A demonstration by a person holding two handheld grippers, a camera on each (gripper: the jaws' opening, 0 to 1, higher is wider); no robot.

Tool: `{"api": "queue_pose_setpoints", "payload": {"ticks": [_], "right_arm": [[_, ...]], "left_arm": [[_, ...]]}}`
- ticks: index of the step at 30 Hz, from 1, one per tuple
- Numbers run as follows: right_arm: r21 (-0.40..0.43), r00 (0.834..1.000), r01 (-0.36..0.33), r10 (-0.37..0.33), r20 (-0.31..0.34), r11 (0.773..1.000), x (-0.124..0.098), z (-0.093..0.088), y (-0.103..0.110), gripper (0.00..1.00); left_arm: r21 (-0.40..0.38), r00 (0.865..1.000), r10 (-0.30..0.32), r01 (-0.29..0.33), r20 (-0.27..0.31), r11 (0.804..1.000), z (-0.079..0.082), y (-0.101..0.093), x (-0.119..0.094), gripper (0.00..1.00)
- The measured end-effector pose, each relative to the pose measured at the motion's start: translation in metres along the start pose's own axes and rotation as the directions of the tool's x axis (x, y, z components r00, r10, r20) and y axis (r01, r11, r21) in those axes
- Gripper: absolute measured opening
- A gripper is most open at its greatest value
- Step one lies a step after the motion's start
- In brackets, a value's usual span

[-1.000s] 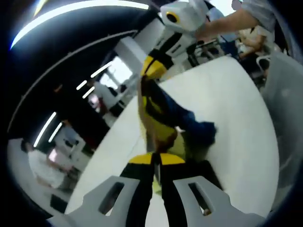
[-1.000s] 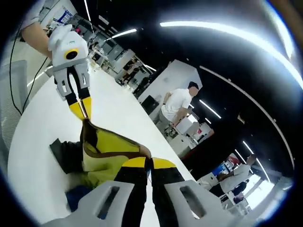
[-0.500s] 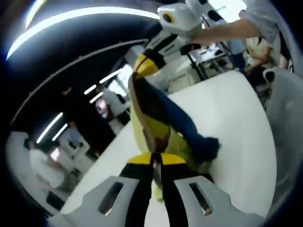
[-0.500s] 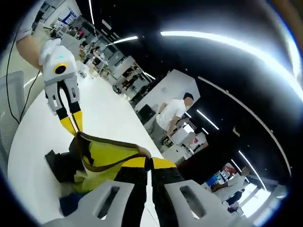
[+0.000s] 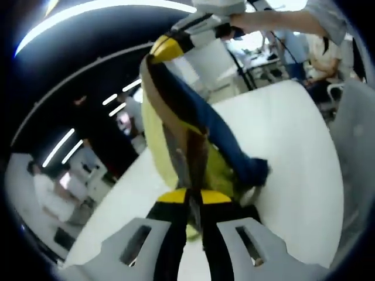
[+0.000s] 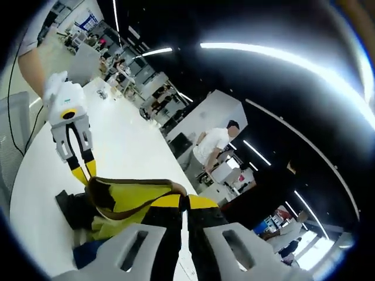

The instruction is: Fold the garment on the visible template until the final outline fits inside the template.

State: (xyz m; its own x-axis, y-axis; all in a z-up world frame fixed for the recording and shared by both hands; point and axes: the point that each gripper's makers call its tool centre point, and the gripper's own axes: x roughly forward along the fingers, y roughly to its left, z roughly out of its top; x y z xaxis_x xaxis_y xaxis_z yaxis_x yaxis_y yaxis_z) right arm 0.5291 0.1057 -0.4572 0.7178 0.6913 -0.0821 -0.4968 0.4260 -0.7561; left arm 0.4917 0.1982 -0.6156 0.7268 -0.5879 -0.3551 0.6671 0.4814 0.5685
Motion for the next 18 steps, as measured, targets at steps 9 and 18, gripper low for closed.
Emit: {"api": "queue_pose_setpoints", "payload": {"ticks": [9, 18], "right_arm": [[0.006, 1.000, 0.008, -0.008, -0.018, 1.000, -0.008, -0.007, -0.003, 0.02], [0.061, 0.999, 0.018, -0.015, -0.036, 0.998, -0.016, -0.016, -0.006, 0.02]], "left_arm": [[-0.012, 1.000, 0.006, -0.006, -0.006, 1.000, 0.000, 0.006, -0.003, 0.00], [-0.073, 0.997, 0.072, -0.071, 0.021, 0.995, 0.009, 0.036, -0.025, 0.00]]}}
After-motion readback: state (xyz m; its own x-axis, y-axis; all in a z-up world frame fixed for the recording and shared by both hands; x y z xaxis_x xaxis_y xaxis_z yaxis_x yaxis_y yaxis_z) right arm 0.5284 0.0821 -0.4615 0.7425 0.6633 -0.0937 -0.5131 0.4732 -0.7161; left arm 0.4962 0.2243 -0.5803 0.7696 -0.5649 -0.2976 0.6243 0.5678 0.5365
